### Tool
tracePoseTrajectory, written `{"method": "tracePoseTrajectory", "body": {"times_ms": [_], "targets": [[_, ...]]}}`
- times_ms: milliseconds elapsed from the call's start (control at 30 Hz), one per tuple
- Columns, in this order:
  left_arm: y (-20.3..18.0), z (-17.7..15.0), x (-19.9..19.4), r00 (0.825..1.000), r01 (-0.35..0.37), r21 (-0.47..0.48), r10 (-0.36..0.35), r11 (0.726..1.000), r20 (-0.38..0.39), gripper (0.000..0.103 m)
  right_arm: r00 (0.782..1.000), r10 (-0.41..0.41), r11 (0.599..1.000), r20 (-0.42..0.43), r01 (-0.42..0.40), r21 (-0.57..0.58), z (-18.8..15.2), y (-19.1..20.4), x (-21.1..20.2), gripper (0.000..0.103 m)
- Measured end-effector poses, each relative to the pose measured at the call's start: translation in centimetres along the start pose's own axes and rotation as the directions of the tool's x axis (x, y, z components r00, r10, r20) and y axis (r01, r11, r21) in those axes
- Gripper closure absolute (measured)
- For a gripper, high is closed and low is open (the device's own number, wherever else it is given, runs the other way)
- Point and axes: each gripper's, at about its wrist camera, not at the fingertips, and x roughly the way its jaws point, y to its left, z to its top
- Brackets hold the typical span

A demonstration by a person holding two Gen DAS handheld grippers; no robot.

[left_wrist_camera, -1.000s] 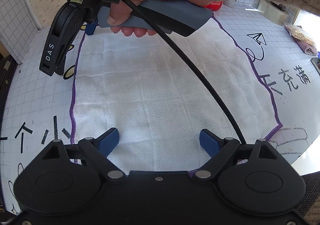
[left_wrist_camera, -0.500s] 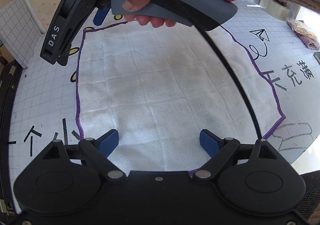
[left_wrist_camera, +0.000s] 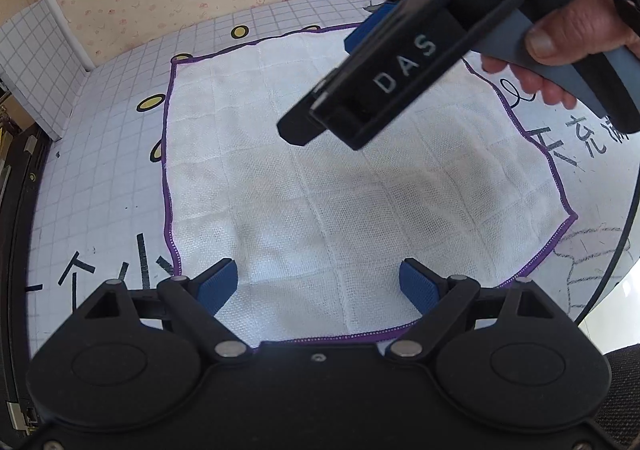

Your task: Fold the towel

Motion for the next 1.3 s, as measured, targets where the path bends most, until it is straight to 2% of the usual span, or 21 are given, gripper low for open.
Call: {"method": "tracePoseTrajectory", "body": {"times_ms": [267,633,967,1300], "targets": [[0.1,0.1,-0.4,1.0,0.012,0.038,-0.012,0.999,0.0,0.014,0.999,-0.045,0.996,-0.019,0.046,0.081,-4.5,1.6,-3.0,0.006],[-0.1,0.3,-1.0,0.999,0.018,0.075,-0.02,0.997,0.028,0.014,0.992,-0.121,0.98,-0.029,0.124,0.153,-7.6,2.1,-5.4,0.006],[0.9,1.2,-0.3,0.998,0.02,0.095,-0.025,0.995,0.054,0.014,0.978,-0.2,0.951,-0.06,0.208,0.229,-11.4,3.7,-7.3,0.006],[2.1,1.5,0.8,0.994,0.096,0.118,-0.102,0.988,0.047,0.014,0.962,-0.246,0.914,-0.118,0.271,0.302,-12.7,3.6,-7.2,0.006]]}}
